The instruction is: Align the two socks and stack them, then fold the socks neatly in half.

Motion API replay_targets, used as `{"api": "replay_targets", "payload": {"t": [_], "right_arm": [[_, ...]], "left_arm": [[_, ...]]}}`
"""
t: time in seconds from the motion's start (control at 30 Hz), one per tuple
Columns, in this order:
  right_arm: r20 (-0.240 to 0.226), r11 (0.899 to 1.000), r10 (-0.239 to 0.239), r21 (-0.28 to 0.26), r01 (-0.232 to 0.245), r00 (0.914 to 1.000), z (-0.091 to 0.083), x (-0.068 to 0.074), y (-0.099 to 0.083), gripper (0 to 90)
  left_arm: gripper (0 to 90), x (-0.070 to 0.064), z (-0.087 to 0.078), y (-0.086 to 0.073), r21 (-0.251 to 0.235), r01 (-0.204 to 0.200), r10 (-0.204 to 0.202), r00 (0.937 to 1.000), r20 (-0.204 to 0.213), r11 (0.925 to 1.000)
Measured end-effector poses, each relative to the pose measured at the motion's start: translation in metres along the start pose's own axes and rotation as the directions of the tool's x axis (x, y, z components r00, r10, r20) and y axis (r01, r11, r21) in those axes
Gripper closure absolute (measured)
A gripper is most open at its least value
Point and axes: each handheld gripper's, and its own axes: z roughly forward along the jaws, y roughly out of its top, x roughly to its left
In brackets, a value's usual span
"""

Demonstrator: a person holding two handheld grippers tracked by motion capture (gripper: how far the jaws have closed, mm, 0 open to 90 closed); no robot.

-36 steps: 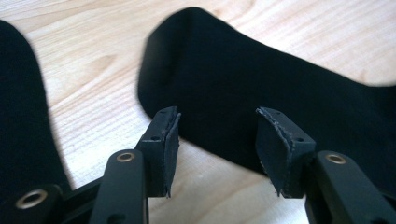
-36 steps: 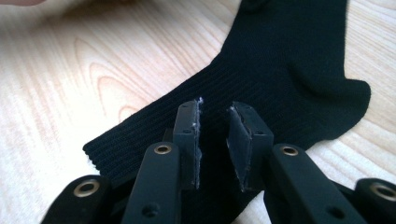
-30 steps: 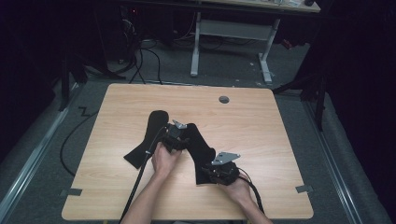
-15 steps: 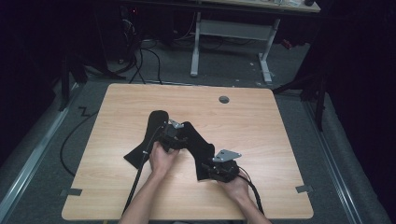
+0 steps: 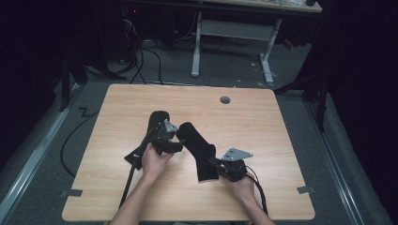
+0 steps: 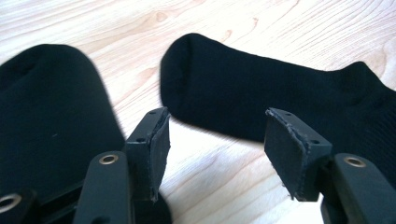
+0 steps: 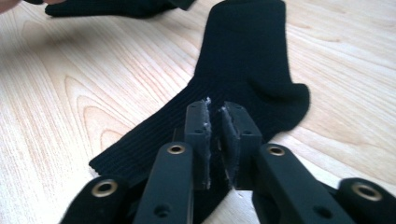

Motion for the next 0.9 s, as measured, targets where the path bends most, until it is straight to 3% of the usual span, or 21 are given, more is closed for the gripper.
{"api": "replay_targets", "payload": {"t": [0.03,0.23,0.47,0.77,0.9], "right_arm": [[0.005,1.0,0.003,0.003,-0.003,1.0,-0.002,-0.002,-0.001,83.4],[0.026,1.0,0.025,0.01,-0.025,0.9994,-0.008,-0.011,-0.006,81.4],[0.072,0.999,0.033,0.017,-0.034,0.9969,-0.015,-0.02,-0.009,79.2],[0.108,0.998,0.061,0.015,-0.063,0.9922,-0.025,-0.033,-0.017,71.0],[0.155,0.996,0.081,0.024,-0.086,0.9846,-0.03,-0.041,-0.025,68.6]], "left_arm": [[41.7,0.005,-0.006,-0.004,-0.021,0.024,-0.024,0.9997,0.004,0.9995],[42.6,0.018,-0.016,-0.016,-0.029,0.057,-0.057,0.9983,-0.013,0.9979],[52.2,0.031,-0.028,-0.031,-0.018,0.057,-0.057,0.9976,-0.039,0.9982],[52.5,0.042,-0.037,-0.048,-0.007,0.074,-0.074,0.9954,-0.061,0.9973],[53.0,0.049,-0.044,-0.057,-0.001,0.078,-0.078,0.9942,-0.075,0.9969]]}}
